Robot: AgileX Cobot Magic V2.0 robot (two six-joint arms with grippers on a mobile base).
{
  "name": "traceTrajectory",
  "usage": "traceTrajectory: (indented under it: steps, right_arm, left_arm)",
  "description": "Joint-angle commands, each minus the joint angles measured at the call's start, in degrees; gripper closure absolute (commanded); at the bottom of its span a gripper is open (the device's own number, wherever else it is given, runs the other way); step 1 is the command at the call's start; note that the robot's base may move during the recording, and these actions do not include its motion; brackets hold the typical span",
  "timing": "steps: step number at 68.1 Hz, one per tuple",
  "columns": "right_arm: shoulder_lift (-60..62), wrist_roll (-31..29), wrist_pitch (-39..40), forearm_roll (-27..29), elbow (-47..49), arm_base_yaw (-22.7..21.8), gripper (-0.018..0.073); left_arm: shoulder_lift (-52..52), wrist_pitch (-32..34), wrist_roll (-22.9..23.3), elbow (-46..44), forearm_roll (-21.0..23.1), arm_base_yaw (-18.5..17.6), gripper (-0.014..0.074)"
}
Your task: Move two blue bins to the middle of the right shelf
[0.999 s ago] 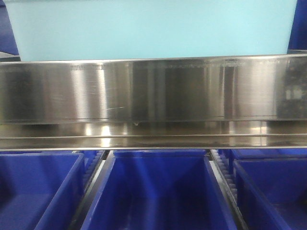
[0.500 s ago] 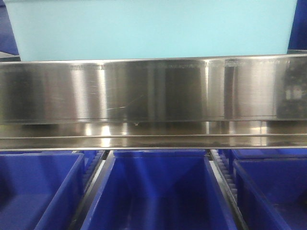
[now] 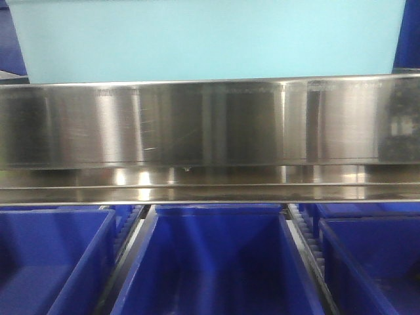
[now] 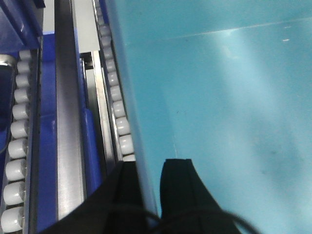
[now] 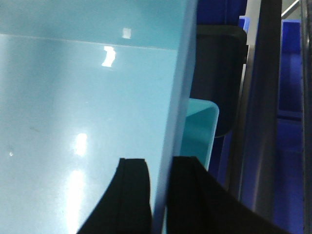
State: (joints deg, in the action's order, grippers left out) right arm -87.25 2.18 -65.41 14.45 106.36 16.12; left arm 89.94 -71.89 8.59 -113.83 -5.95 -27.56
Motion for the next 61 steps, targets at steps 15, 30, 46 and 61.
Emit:
traceTrajectory:
  steps: [15, 30, 46, 61]
  right_arm:
    - [0.47, -0.51, 3.59, -2.13, -1.52, 0.03, 0.0721]
    - [-0.36, -0.12, 3.36, -3.17, -1.82, 0.03, 0.0721]
    - [-0.73, 0.50, 2.88, -3.17, -5.86, 0.03, 0.0721]
    - [-0.73, 0.50, 2.21, -3.17, -6.97, 0.03, 0.0721]
  left_arm:
    - [-0.96, 5.76, -2.35, 8.25, 1.36, 0.59, 0.0707]
    - [-0.96, 8.50, -2.35, 11.13, 1.36, 0.59, 0.0707]
    - [-0.96, 8.74, -2.50, 11.12, 0.27, 0.59, 0.0707]
    - [-0.96, 7.46, -2.69, 11.12, 0.16, 0.59, 0.0707]
